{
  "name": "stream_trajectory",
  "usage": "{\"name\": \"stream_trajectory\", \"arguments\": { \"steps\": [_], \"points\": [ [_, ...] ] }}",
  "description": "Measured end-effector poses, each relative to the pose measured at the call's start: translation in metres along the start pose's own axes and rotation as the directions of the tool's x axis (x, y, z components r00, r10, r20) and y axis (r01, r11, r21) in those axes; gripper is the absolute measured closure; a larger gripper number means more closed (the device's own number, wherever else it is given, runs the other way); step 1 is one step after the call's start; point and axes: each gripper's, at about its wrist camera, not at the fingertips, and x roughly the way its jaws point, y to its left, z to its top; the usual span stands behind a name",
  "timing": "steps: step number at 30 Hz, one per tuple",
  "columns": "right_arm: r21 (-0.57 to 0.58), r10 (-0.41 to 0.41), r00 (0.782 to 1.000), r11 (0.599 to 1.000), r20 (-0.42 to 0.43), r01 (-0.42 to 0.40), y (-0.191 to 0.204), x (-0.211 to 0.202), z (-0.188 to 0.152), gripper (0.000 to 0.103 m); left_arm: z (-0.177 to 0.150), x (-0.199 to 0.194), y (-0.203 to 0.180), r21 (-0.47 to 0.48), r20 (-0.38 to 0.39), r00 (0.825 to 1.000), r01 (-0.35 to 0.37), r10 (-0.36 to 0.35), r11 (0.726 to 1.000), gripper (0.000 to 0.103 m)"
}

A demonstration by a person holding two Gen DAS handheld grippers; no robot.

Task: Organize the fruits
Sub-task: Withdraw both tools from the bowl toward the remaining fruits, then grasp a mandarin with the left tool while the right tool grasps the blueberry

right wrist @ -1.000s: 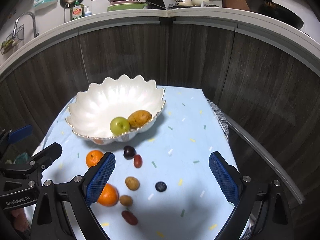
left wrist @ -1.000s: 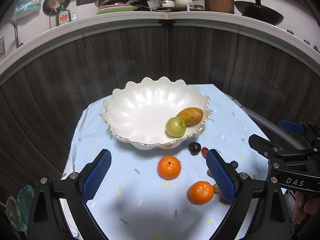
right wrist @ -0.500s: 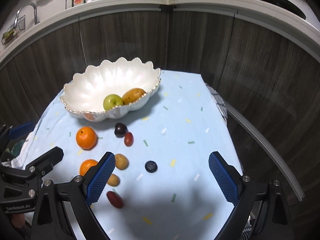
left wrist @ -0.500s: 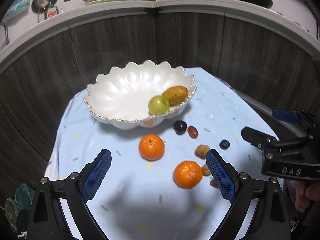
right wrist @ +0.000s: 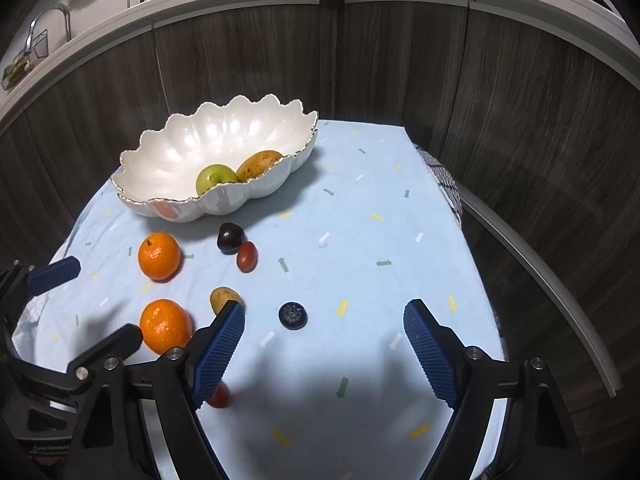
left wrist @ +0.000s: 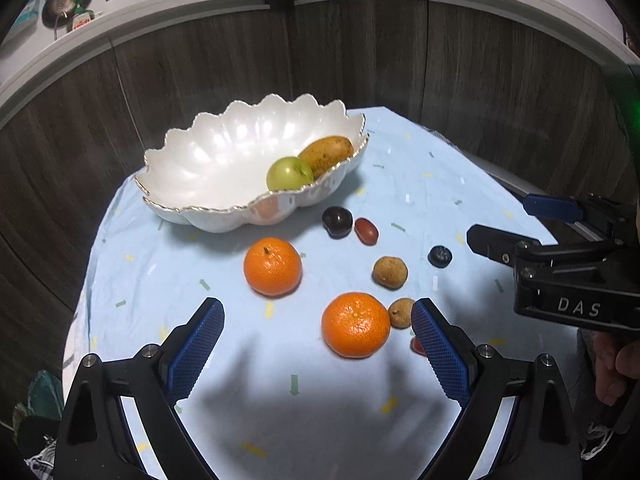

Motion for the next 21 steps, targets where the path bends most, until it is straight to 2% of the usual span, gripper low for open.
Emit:
{"name": "stream_trajectory", "arguments": {
  "steps": [10, 15, 21],
  "points": [
    [-0.019, 0.021, 0.999, 1.0, -0.03, -0.022, 0.005, 0.018, -0.002, 0.026, -0.008, 0.021, -0.003, 0.007, -0.05, 0.998, 0.037, -0.036, 0.999, 0.021],
    [-0.02, 0.029, 0.998, 0.999, -0.059, -0.031, 0.007, 0.03, -0.003, 0.034, -0.01, 0.028, -0.002, 0.0, -0.065, 0.996, 0.053, -0.053, 0.999, 0.028],
    [-0.018, 0.037, 0.996, 0.999, -0.086, -0.039, 0.01, 0.044, -0.005, 0.042, -0.012, 0.037, -0.003, -0.005, -0.088, 0.993, 0.081, -0.081, 0.997, 0.031]
  ]
}}
